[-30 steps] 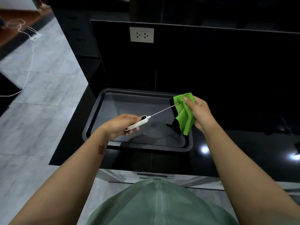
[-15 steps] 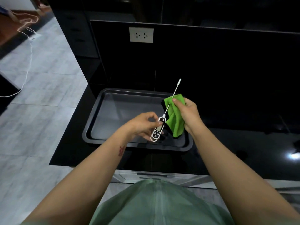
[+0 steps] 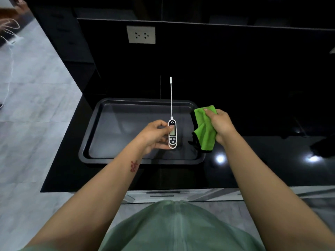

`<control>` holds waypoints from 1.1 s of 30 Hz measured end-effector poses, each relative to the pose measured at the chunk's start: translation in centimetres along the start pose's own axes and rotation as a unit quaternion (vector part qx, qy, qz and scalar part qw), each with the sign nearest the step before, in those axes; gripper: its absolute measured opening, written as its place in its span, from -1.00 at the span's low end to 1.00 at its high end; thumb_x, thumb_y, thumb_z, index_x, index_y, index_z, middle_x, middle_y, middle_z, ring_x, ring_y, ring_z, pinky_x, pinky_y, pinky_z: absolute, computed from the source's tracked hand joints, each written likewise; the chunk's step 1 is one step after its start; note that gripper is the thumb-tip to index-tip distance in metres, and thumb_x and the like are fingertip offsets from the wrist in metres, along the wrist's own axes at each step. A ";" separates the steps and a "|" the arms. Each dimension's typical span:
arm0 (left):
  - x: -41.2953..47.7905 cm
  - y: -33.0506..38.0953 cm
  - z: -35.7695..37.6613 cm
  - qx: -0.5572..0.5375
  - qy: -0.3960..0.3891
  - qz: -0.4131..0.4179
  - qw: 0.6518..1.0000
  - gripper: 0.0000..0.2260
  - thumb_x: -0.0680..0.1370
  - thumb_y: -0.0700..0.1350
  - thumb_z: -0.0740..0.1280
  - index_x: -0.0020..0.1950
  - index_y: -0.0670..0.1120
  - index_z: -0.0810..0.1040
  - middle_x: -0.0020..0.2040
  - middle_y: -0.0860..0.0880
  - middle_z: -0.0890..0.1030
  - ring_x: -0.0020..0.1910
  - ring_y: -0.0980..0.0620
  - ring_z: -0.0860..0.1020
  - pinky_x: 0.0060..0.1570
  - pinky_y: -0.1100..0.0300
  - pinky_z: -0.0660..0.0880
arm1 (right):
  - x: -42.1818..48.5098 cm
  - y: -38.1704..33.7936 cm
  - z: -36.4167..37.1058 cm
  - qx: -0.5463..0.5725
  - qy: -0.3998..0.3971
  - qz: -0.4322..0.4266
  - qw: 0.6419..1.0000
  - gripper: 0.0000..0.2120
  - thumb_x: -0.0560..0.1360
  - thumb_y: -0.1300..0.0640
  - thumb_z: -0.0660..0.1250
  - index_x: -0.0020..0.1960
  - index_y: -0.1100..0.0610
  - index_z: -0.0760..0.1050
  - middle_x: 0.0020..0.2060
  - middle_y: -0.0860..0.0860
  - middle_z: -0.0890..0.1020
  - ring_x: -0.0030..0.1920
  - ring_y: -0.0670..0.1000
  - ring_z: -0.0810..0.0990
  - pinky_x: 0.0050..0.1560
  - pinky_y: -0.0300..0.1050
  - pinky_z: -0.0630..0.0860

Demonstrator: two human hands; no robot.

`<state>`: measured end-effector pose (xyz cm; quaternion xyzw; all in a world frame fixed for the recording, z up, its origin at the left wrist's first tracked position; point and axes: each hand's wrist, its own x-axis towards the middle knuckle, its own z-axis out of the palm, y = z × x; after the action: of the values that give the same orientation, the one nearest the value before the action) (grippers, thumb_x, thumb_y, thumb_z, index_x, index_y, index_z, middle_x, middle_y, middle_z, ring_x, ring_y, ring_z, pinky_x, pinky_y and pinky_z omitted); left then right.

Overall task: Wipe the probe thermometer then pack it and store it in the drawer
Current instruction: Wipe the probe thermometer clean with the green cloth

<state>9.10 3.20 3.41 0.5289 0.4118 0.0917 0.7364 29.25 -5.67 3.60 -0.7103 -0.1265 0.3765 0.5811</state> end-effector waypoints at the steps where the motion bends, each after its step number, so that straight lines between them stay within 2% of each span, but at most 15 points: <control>1: 0.2 -0.1 0.3 -0.004 -0.004 -0.007 1.000 -0.87 0.58 -0.11 0.35 0.01 -0.14 0.45 -0.09 -0.21 0.62 -0.18 -0.14 0.63 -0.18 -0.01 0.66 | 0.4 0.1 -0.8 -0.005 0.016 0.014 1.000 -0.85 0.55 0.08 0.33 0.00 0.17 0.51 -0.21 0.08 0.63 -0.28 0.03 0.64 -0.29 -0.11 0.56; 3: 0.8 -0.3 0.9 -0.007 -0.006 -0.022 1.000 -0.86 0.57 -0.11 0.35 0.00 -0.14 0.46 -0.11 -0.19 0.64 -0.20 -0.11 0.64 -0.15 -0.01 0.66 | 1.3 0.7 -2.4 -0.022 0.033 0.061 0.997 -0.61 0.48 0.01 0.33 0.20 0.24 0.46 -0.05 0.16 0.65 -0.16 0.11 0.67 -0.24 -0.06 0.60; 5: 1.2 -0.5 1.7 -0.006 -0.007 -0.036 0.999 -0.87 0.57 -0.10 0.36 -0.01 -0.14 0.47 -0.11 -0.16 0.65 -0.18 -0.10 0.66 -0.13 0.00 0.66 | 1.4 1.3 -3.5 -0.045 0.047 0.107 0.992 -0.38 0.39 -0.03 0.33 0.36 0.24 0.32 0.11 0.19 0.61 -0.01 0.18 0.65 -0.06 0.08 0.63; 6: 1.4 -0.6 2.0 -0.004 -0.008 -0.041 0.999 -0.87 0.57 -0.10 0.37 -0.02 -0.13 0.48 -0.11 -0.16 0.66 -0.17 -0.09 0.66 -0.11 0.00 0.66 | 1.1 1.5 -3.7 -0.058 0.053 0.122 0.989 -0.34 0.41 -0.02 0.33 0.41 0.24 0.24 0.15 0.18 0.56 0.06 0.20 0.61 0.07 0.15 0.59; 9: 1.7 -0.9 2.9 -0.008 -0.011 -0.050 0.999 -0.88 0.56 -0.09 0.37 -0.05 -0.11 0.49 -0.09 -0.15 0.66 -0.15 -0.08 0.67 -0.10 0.01 0.65 | 0.8 2.5 -4.2 -0.097 0.060 0.136 0.984 -0.43 0.54 0.12 0.24 0.45 0.21 0.07 0.19 0.18 0.45 0.16 0.18 0.50 0.22 0.16 0.48; 11: 1.8 -1.1 3.2 -0.015 -0.009 -0.054 0.998 -0.88 0.56 -0.09 0.38 -0.06 -0.11 0.49 -0.08 -0.15 0.66 -0.16 -0.08 0.67 -0.10 0.01 0.65 | 0.6 3.7 -4.5 -0.171 0.075 0.086 0.979 -0.56 0.56 0.17 0.20 0.38 0.21 0.14 0.24 0.18 0.45 0.17 0.16 0.48 0.21 0.12 0.45; 12: 1.8 -1.1 3.2 -0.018 -0.006 -0.057 0.998 -0.88 0.56 -0.09 0.38 -0.06 -0.11 0.50 -0.08 -0.15 0.67 -0.16 -0.07 0.67 -0.11 0.02 0.65 | 0.5 4.3 -4.6 -0.249 0.098 0.040 0.963 -0.61 0.56 0.18 0.20 0.34 0.19 0.20 0.25 0.18 0.46 0.21 0.17 0.47 0.23 0.13 0.43; 14: 1.8 -1.2 3.3 -0.022 0.001 -0.062 0.998 -0.88 0.56 -0.09 0.38 -0.04 -0.12 0.50 -0.08 -0.14 0.67 -0.19 -0.05 0.68 -0.15 0.06 0.66 | 0.1 5.7 -4.9 -0.425 0.147 -0.057 0.891 -0.59 0.56 0.16 0.24 0.37 0.16 0.27 0.32 0.15 0.44 0.31 0.20 0.40 0.29 0.15 0.34; 15: 1.9 -1.3 3.3 -0.024 0.006 -0.065 0.998 -0.88 0.56 -0.09 0.38 -0.04 -0.12 0.50 -0.08 -0.14 0.67 -0.20 -0.04 0.68 -0.17 0.08 0.66 | -0.1 6.4 -5.1 -0.480 0.157 -0.106 0.856 -0.54 0.56 0.15 0.24 0.43 0.15 0.25 0.39 0.13 0.39 0.38 0.18 0.35 0.32 0.14 0.29; 17: 1.9 -1.3 3.3 -0.025 0.013 -0.067 0.997 -0.89 0.56 -0.09 0.37 -0.06 -0.11 0.50 -0.10 -0.12 0.68 -0.23 -0.01 0.67 -0.20 0.12 0.66 | -0.6 7.6 -5.3 -0.540 0.130 -0.178 0.813 -0.47 0.60 0.12 0.19 0.53 0.12 0.15 0.51 0.07 0.25 0.50 0.11 0.21 0.41 0.12 0.20; 20: 2.0 -1.3 3.3 -0.026 0.021 -0.073 0.997 -0.88 0.56 -0.10 0.37 -0.02 -0.12 0.49 -0.06 -0.14 0.69 -0.20 -0.02 0.69 -0.16 0.12 0.66 | -0.5 9.3 -5.4 -0.629 0.039 -0.192 0.752 -0.48 0.66 0.04 0.00 0.59 0.09 0.00 0.59 0.03 0.02 0.58 0.06 -0.06 0.52 0.09 0.02; 24: 2.1 -1.5 3.1 -0.030 0.029 -0.074 0.996 -0.87 0.55 -0.10 0.39 -0.02 -0.12 0.49 0.01 -0.19 0.69 -0.04 -0.11 0.69 -0.14 0.10 0.66 | 0.2 9.8 -5.5 -0.677 0.004 -0.162 0.718 -0.45 0.66 -0.07 -0.18 0.59 0.09 -0.15 0.59 0.02 -0.13 0.57 0.04 -0.25 0.55 0.11 -0.18; 26: 2.1 -1.6 2.9 -0.036 0.034 -0.076 0.996 -0.87 0.54 -0.11 0.40 -0.06 -0.11 0.49 0.00 -0.19 0.69 -0.04 -0.12 0.69 -0.13 0.09 0.66 | 0.2 9.5 -5.2 -0.681 0.021 -0.170 0.712 -0.44 0.65 -0.11 -0.22 0.59 0.07 -0.13 0.59 0.02 -0.10 0.57 0.03 -0.24 0.54 0.13 -0.21; 29: 2.3 -1.8 2.7 -0.050 0.039 -0.083 0.995 -0.87 0.54 -0.13 0.41 -0.10 -0.09 0.47 -0.04 -0.15 0.70 -0.10 -0.10 0.70 -0.12 0.09 0.66 | -0.4 8.1 -3.4 -0.633 0.052 -0.264 0.726 -0.42 0.63 -0.15 -0.18 0.59 0.05 0.01 0.58 0.02 0.06 0.58 0.02 -0.11 0.53 0.12 -0.19; 33: 2.4 -2.1 2.5 -0.074 0.066 -0.091 0.991 -0.85 0.56 -0.14 0.38 -0.11 -0.09 0.42 -0.10 -0.12 0.69 -0.25 -0.03 0.69 -0.24 0.12 0.66 | -1.4 6.4 0.5 -0.590 -0.037 -0.375 0.714 -0.39 0.59 -0.20 -0.08 0.56 0.07 0.14 0.52 0.02 0.28 0.55 -0.03 0.13 0.53 0.07 -0.09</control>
<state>11.77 1.89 0.64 0.4263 0.4975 0.0894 0.7502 26.36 -8.05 -1.78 -0.7887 -0.6004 0.0027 0.1322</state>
